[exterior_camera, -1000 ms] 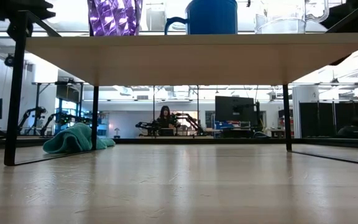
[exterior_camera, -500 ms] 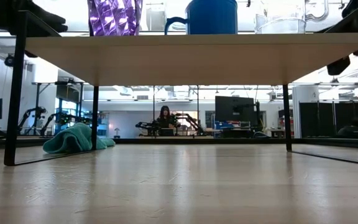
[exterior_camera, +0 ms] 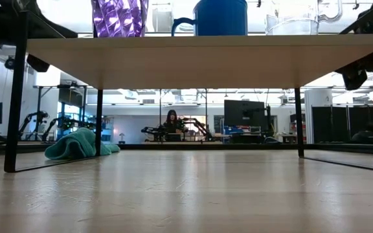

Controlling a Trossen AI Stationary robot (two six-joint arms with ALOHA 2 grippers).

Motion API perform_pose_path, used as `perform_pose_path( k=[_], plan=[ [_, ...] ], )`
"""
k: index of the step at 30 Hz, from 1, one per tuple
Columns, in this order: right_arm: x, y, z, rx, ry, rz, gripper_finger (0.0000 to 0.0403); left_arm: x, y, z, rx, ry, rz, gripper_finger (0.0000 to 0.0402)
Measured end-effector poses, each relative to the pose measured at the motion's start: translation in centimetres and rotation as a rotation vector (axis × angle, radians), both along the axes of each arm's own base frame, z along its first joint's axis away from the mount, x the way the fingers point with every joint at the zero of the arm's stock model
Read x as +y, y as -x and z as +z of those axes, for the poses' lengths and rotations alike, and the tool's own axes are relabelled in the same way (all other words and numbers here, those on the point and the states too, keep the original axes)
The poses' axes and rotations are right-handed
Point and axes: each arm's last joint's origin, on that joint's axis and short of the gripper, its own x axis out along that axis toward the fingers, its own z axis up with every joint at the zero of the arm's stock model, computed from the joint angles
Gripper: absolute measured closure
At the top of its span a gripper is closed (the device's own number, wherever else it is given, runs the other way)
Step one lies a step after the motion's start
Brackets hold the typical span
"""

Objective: Stack small to large cups/mugs on shelf
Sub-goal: Return to home position

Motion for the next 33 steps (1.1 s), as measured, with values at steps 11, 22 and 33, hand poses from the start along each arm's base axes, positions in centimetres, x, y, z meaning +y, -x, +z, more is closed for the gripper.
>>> perform_pose_path(
  k=[11, 22, 33],
  plan=[
    [0.0, 0.0, 0.0, -0.005, 0.012, 0.006, 0.0344, 0.1, -0.7, -1.3, -0.03, 0.0, 0.029, 0.0324],
    [0.1, -0.1, 0.0, -0.009, -0.004, 0.021, 0.0344, 0.0, -1.8, -4.4, -0.051, 0.04, 0.027, 0.0324],
    [0.1, -0.1, 0.0, -0.011, -0.015, 0.039, 0.0344, 0.0, -2.1, -5.4, -0.061, 0.064, 0.023, 0.0324]
  ],
)
